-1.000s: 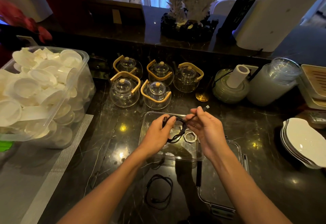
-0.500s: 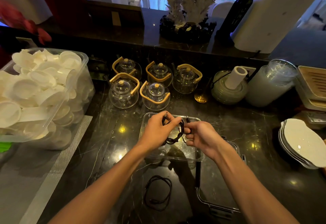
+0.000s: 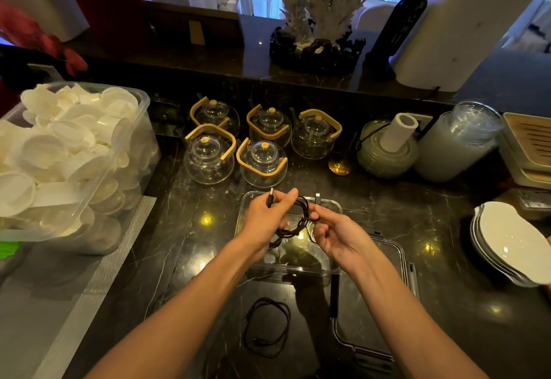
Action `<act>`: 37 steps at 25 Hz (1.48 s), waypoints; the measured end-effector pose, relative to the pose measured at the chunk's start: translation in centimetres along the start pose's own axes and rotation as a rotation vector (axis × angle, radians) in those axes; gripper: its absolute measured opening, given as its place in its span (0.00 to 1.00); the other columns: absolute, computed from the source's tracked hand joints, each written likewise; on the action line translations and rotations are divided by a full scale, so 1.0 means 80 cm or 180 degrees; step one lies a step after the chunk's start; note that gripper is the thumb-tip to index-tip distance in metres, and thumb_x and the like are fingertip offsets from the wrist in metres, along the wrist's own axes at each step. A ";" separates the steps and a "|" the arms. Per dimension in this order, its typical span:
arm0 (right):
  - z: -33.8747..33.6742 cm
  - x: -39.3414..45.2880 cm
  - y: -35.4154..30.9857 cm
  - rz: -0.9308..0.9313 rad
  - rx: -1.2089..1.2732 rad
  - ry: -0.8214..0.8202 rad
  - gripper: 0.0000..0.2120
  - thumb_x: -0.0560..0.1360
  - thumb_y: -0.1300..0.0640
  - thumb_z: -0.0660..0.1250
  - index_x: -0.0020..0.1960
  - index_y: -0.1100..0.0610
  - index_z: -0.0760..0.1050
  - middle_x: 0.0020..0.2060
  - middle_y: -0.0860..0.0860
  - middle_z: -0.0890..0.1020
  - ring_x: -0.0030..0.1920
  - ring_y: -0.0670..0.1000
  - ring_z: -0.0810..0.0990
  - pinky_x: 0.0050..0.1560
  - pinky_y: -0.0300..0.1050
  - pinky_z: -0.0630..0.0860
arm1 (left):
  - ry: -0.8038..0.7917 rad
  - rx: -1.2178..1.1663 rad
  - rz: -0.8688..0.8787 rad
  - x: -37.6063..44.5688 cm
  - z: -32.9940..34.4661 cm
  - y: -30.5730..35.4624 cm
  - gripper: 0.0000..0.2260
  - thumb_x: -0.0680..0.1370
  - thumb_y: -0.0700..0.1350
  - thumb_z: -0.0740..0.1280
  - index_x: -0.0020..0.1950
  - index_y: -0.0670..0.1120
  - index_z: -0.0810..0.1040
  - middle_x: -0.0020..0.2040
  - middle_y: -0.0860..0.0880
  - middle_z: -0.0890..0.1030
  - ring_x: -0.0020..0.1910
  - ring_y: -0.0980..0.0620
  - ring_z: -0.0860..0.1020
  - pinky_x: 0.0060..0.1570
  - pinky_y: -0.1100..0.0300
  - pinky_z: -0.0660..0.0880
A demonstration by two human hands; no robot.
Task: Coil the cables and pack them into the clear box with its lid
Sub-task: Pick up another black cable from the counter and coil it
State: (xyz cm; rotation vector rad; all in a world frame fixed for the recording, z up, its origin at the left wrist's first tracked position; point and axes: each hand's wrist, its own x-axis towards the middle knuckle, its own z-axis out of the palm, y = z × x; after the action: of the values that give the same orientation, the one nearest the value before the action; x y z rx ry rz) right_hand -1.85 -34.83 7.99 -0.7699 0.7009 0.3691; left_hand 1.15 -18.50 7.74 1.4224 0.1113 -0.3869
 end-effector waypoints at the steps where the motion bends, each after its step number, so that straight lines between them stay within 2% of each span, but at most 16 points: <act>1: 0.002 -0.001 0.002 0.0038 -0.0036 0.0047 0.07 0.80 0.63 0.68 0.56 0.64 0.81 0.33 0.52 0.78 0.24 0.42 0.70 0.22 0.34 0.75 | -0.0054 -0.0304 -0.0192 -0.001 0.001 -0.001 0.10 0.78 0.50 0.73 0.40 0.47 0.81 0.27 0.52 0.67 0.24 0.55 0.64 0.26 0.63 0.63; 3: 0.006 0.001 0.007 0.0164 -0.0229 0.0162 0.10 0.80 0.62 0.68 0.59 0.64 0.80 0.31 0.51 0.76 0.22 0.42 0.67 0.19 0.33 0.72 | -0.0129 -0.0678 -0.0470 -0.002 0.005 -0.001 0.14 0.77 0.48 0.74 0.32 0.50 0.80 0.25 0.53 0.65 0.23 0.57 0.61 0.25 0.63 0.58; 4: 0.007 0.002 0.010 0.0232 -0.0347 0.0195 0.13 0.80 0.62 0.67 0.63 0.64 0.79 0.30 0.50 0.74 0.22 0.42 0.66 0.19 0.33 0.70 | -0.0143 -0.0749 -0.0522 -0.002 0.006 0.000 0.14 0.77 0.46 0.74 0.31 0.50 0.80 0.24 0.53 0.66 0.22 0.57 0.62 0.24 0.63 0.59; 6: 0.006 0.005 0.014 0.0324 -0.0489 0.0181 0.15 0.80 0.61 0.66 0.66 0.64 0.77 0.29 0.49 0.72 0.22 0.42 0.65 0.18 0.33 0.69 | -0.0113 -0.0873 -0.0559 -0.001 0.006 0.006 0.10 0.77 0.45 0.74 0.36 0.46 0.80 0.26 0.51 0.68 0.23 0.57 0.64 0.23 0.65 0.64; 8: 0.008 0.001 0.014 0.0381 -0.0543 0.0086 0.12 0.81 0.60 0.66 0.63 0.62 0.76 0.30 0.50 0.73 0.23 0.42 0.67 0.19 0.33 0.70 | -0.0108 -0.1170 -0.0702 0.001 0.003 0.009 0.10 0.77 0.45 0.74 0.39 0.45 0.76 0.27 0.51 0.68 0.22 0.59 0.65 0.22 0.68 0.66; 10: 0.011 -0.005 0.013 0.0394 -0.0576 -0.0005 0.09 0.81 0.61 0.66 0.59 0.63 0.76 0.33 0.52 0.75 0.24 0.42 0.69 0.20 0.32 0.71 | -0.0170 -0.1430 -0.0898 0.004 -0.002 0.009 0.12 0.77 0.45 0.73 0.38 0.46 0.74 0.26 0.53 0.66 0.20 0.61 0.63 0.17 0.69 0.59; 13: 0.009 -0.005 0.015 0.0233 -0.0507 -0.0130 0.11 0.81 0.64 0.65 0.61 0.67 0.78 0.38 0.53 0.77 0.24 0.42 0.71 0.21 0.32 0.72 | -0.0114 -0.1143 -0.1056 0.006 -0.005 0.006 0.12 0.76 0.48 0.75 0.37 0.45 0.78 0.24 0.54 0.64 0.18 0.61 0.59 0.16 0.68 0.53; 16: 0.008 -0.008 0.017 -0.0058 -0.1167 -0.0313 0.13 0.82 0.66 0.61 0.63 0.68 0.79 0.36 0.51 0.76 0.26 0.43 0.69 0.24 0.35 0.70 | 0.0010 -0.0724 -0.1063 0.004 -0.004 0.006 0.13 0.76 0.50 0.74 0.37 0.47 0.77 0.24 0.54 0.65 0.20 0.60 0.60 0.17 0.68 0.54; 19: 0.007 -0.018 0.015 -0.0309 -0.2053 -0.0786 0.12 0.82 0.67 0.59 0.59 0.67 0.80 0.34 0.51 0.75 0.29 0.45 0.69 0.28 0.39 0.72 | 0.0264 -0.0145 -0.0617 0.001 0.003 0.006 0.13 0.77 0.51 0.74 0.38 0.48 0.73 0.29 0.52 0.75 0.23 0.57 0.68 0.21 0.65 0.63; 21: 0.004 -0.020 0.012 -0.0528 -0.2309 -0.1007 0.12 0.83 0.66 0.60 0.58 0.65 0.81 0.35 0.51 0.75 0.30 0.45 0.70 0.30 0.41 0.75 | 0.0543 0.0224 -0.0306 0.002 0.005 0.003 0.13 0.77 0.52 0.74 0.39 0.47 0.74 0.34 0.50 0.79 0.31 0.55 0.76 0.29 0.63 0.71; 23: 0.005 -0.018 0.015 -0.0822 -0.2244 -0.1035 0.13 0.83 0.67 0.60 0.63 0.62 0.79 0.35 0.51 0.74 0.31 0.45 0.70 0.29 0.42 0.75 | 0.0644 0.0365 -0.0117 0.004 0.004 0.002 0.12 0.77 0.52 0.73 0.42 0.45 0.78 0.38 0.49 0.82 0.38 0.54 0.79 0.39 0.60 0.75; 25: 0.006 -0.014 0.022 -0.1034 -0.1922 -0.0865 0.13 0.82 0.68 0.62 0.65 0.61 0.74 0.35 0.52 0.75 0.30 0.46 0.71 0.28 0.42 0.74 | 0.0620 0.0399 -0.0099 0.006 0.003 0.002 0.13 0.77 0.53 0.73 0.42 0.45 0.78 0.39 0.48 0.83 0.40 0.52 0.80 0.40 0.57 0.76; 29: 0.010 -0.013 0.037 -0.1088 -0.1796 -0.0644 0.08 0.82 0.67 0.59 0.58 0.64 0.74 0.36 0.54 0.75 0.30 0.47 0.71 0.27 0.43 0.72 | 0.0595 0.0305 -0.0219 0.008 0.001 0.005 0.14 0.77 0.50 0.73 0.37 0.48 0.72 0.33 0.51 0.80 0.33 0.55 0.78 0.29 0.65 0.71; 32: 0.018 -0.014 0.043 -0.1236 -0.2128 -0.0488 0.07 0.82 0.65 0.61 0.59 0.62 0.74 0.33 0.51 0.74 0.30 0.47 0.72 0.28 0.44 0.73 | 0.0508 0.0343 -0.0243 0.008 0.000 0.001 0.14 0.78 0.51 0.73 0.37 0.48 0.73 0.31 0.54 0.79 0.29 0.58 0.76 0.28 0.65 0.70; 35: 0.023 -0.013 0.043 -0.1294 -0.2232 -0.0439 0.08 0.80 0.66 0.65 0.59 0.60 0.75 0.37 0.54 0.80 0.30 0.46 0.72 0.28 0.42 0.71 | 0.0441 0.0201 -0.0242 0.004 0.004 0.003 0.12 0.78 0.48 0.72 0.41 0.43 0.75 0.29 0.53 0.78 0.23 0.60 0.74 0.22 0.68 0.68; 37: 0.020 -0.012 0.039 -0.1077 -0.2177 -0.0544 0.09 0.79 0.67 0.65 0.59 0.63 0.76 0.39 0.52 0.82 0.29 0.46 0.72 0.28 0.41 0.70 | 0.0500 0.0254 -0.0161 0.005 0.002 0.002 0.12 0.78 0.47 0.73 0.41 0.42 0.75 0.30 0.51 0.78 0.22 0.61 0.74 0.23 0.68 0.70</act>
State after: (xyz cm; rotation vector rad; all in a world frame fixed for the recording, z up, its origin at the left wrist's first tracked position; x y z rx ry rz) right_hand -3.50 -31.56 7.88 -1.4624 0.2609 0.3604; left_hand 1.52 -18.72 7.80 1.5305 0.2623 -0.3237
